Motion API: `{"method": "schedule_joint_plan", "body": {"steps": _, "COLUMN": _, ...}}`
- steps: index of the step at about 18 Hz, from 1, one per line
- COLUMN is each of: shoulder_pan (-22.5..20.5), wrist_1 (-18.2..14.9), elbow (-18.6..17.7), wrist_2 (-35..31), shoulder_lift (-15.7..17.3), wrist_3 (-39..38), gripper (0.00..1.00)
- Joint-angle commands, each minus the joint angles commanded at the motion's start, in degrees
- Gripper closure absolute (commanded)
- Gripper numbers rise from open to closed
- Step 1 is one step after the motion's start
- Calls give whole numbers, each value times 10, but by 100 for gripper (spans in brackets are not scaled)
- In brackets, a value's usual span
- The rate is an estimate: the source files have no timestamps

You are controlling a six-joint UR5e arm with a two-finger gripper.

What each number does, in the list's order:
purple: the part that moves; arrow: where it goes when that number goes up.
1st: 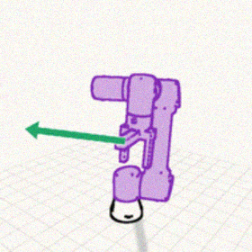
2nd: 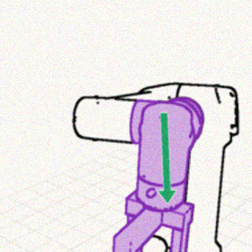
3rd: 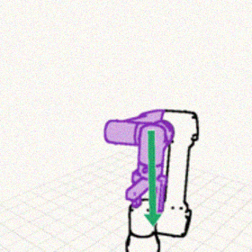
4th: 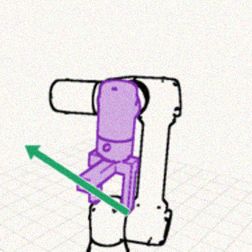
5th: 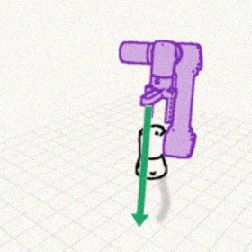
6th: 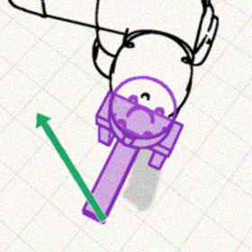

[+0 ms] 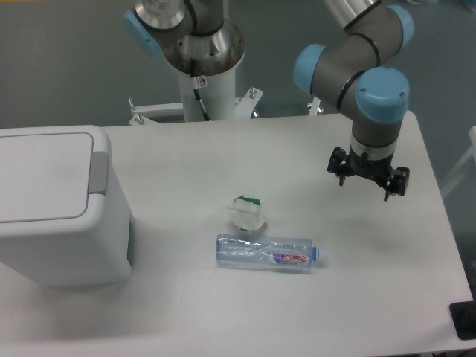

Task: Open the trash can
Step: 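Move the open gripper across the table to above the trash can lid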

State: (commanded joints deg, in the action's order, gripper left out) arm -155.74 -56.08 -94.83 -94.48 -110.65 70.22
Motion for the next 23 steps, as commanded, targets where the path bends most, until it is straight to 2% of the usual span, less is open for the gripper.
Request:
{"method": "schedule_joint_plan", "body": {"steps": 3, "shoulder_pan": 1, "wrist_1": 4, "elbow": 0, "wrist_2": 20, "shoulder_lift": 2, "wrist_3": -3, "gripper": 0}}
{"method": "schedule_joint_plan", "body": {"steps": 9, "shoulder_pan": 36, "wrist_1": 4, "elbow": 2, "wrist_2": 62, "shoulder_lift": 23, "wrist_3": -99, "gripper": 0}}
{"method": "schedule_joint_plan", "body": {"steps": 14, "shoulder_pan": 57, "wrist_1": 4, "elbow": 7, "wrist_2": 136, "shoulder_lift": 54, "wrist_3": -224, "gripper": 0}}
{"method": "schedule_joint_plan", "body": {"steps": 18, "shoulder_pan": 80, "wrist_1": 4, "elbow": 12, "wrist_2": 146, "shoulder_lift": 71, "wrist_3": -264, "gripper": 0}}
{"method": "schedule_joint_plan", "body": {"steps": 23, "shoulder_pan": 117, "wrist_1": 4, "elbow": 26, "wrist_2": 205, "shoulder_lift": 95, "wrist_3": -389, "gripper": 0}}
